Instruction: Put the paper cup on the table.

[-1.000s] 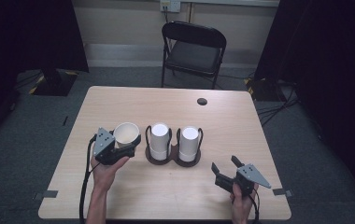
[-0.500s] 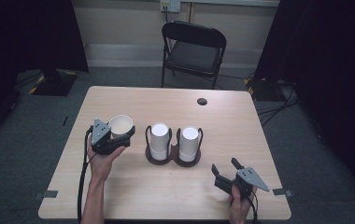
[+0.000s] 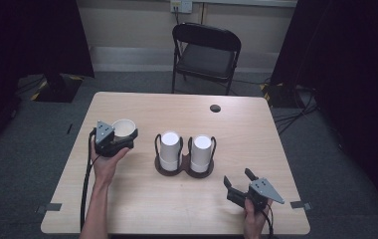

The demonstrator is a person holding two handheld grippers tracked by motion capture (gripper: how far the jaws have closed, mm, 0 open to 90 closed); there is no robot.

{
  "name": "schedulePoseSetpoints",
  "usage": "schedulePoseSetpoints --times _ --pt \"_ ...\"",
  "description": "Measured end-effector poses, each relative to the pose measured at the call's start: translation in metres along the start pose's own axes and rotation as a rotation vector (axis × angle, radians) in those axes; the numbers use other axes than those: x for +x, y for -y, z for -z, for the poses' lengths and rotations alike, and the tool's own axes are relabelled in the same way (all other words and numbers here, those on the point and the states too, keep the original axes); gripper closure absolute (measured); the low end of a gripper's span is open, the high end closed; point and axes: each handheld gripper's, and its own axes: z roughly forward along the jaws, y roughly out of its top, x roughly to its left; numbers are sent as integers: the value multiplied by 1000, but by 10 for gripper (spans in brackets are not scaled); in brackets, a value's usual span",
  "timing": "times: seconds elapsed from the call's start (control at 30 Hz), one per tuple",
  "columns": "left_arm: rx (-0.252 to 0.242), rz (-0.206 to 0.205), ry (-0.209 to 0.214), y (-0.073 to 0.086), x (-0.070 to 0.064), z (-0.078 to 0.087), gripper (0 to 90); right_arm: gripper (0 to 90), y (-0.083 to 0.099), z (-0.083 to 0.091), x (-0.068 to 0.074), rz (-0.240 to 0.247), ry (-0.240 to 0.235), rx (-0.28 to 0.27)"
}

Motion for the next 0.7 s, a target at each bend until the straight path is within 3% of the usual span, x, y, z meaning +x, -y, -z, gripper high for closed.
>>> schedulePoseSetpoints --times 0.47,0.7 --pt "64 49 33 29 12 -20 219 146 0 -1 -1 -9 -8 11" --pt "103 31 52 36 9 -26 215 146 0 -1 -1 -11 -10 11"
